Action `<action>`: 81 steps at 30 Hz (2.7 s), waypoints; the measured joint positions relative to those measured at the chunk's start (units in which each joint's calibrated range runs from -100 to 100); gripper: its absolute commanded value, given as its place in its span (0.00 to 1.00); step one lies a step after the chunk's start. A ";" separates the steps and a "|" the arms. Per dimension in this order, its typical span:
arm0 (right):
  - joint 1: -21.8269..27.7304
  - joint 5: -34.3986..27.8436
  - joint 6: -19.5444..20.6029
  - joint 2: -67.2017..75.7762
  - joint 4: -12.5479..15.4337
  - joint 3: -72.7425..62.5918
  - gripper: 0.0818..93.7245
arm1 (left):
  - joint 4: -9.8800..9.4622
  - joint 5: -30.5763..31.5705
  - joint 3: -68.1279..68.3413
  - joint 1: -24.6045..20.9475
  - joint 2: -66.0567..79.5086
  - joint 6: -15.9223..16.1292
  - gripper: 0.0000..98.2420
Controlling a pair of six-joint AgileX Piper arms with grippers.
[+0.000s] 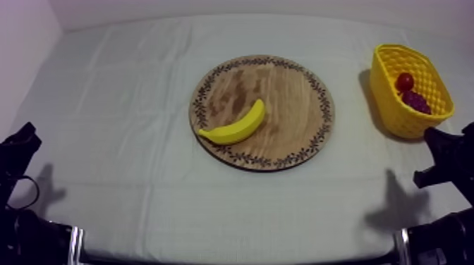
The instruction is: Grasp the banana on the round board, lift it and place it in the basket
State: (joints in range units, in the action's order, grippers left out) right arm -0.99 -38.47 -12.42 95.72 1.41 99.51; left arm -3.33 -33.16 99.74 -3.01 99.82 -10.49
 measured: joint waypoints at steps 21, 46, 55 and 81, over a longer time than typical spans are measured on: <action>-4.11 0.00 -0.35 0.00 -0.06 0.00 0.00 | 0.00 0.00 0.00 0.00 0.00 0.00 0.00; -22.14 3.85 1.54 -5.00 -3.89 -1.62 0.01 | 0.00 0.00 0.00 0.00 0.00 0.00 0.00; -24.31 1.12 2.75 -22.66 -7.67 -15.22 0.01 | 0.00 0.00 0.00 0.00 0.00 0.00 0.00; -31.42 -45.24 -10.63 -78.61 -8.01 -87.30 0.01 | 0.00 0.00 0.00 0.00 0.00 0.00 0.00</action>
State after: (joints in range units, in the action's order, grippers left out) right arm -32.41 -83.71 -23.05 17.11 -6.60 12.21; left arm -3.33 -33.16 99.74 -3.01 99.82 -10.49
